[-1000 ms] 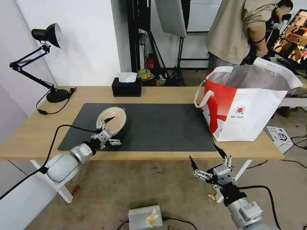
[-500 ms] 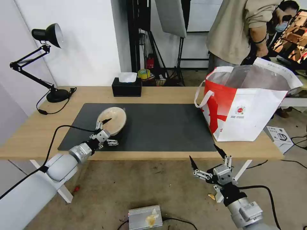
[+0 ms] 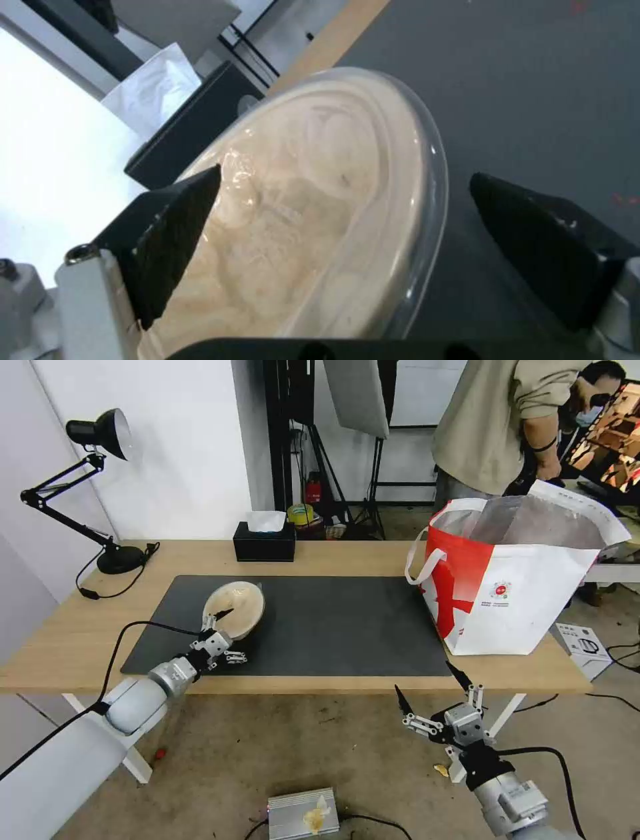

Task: Pick up the trash from the table and place it into the takeout bag.

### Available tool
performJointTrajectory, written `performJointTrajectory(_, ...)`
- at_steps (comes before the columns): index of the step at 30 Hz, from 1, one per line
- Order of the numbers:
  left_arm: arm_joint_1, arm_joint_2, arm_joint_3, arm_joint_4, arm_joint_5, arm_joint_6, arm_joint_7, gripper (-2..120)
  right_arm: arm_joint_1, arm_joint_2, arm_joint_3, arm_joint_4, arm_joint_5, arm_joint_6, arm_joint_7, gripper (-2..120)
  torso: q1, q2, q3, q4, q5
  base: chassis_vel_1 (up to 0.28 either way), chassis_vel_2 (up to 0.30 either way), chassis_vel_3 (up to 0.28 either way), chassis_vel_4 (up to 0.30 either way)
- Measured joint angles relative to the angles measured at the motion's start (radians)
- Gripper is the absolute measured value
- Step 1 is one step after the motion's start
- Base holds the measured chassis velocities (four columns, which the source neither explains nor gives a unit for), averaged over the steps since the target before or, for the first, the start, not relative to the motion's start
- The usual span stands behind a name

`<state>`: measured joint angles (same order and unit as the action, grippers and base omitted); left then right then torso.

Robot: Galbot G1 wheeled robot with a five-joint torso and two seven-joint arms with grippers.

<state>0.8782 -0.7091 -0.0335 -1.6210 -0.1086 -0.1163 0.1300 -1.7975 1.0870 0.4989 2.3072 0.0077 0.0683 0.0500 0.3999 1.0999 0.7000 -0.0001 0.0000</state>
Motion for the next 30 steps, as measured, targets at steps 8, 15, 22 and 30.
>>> performJointTrajectory(8, -0.004, -0.002, 0.004, 0.011, 0.006, -0.003, -0.002, 100, 0.0, 0.0, 0.0, 0.0, 0.0, 0.0, 0.0, 100, 0.0, 0.0, 0.0, 0.0, 0.0, 0.0, 0.0, 0.0, 0.0)
performJointTrajectory(15, 0.001, 0.001, -0.011, 0.022, 0.009, -0.006, -0.003, 100, 0.0, 0.0, 0.0, 0.0, 0.0, 0.0, 0.0, 100, 0.0, 0.0, 0.0, 0.0, 0.0, 0.0, 0.0, 0.0, 0.0)
performJointTrajectory(22, 0.014, 0.0, -0.028, 0.035, 0.014, -0.027, -0.004, 100, 0.0, 0.0, 0.0, 0.0, 0.0, 0.0, 0.0, 100, 0.0, 0.0, 0.0, -0.0001, 0.0, 0.0, 0.0, 0.0, 0.0)
performJointTrajectory(30, 0.009, -0.004, -0.028, 0.048, 0.019, -0.032, -0.004, 100, 0.0, 0.0, 0.0, 0.0, 0.0, 0.0, 0.0, 100, 0.0, 0.0, 0.0, 0.0, 0.0001, 0.0, 0.0, 0.0, 0.0)
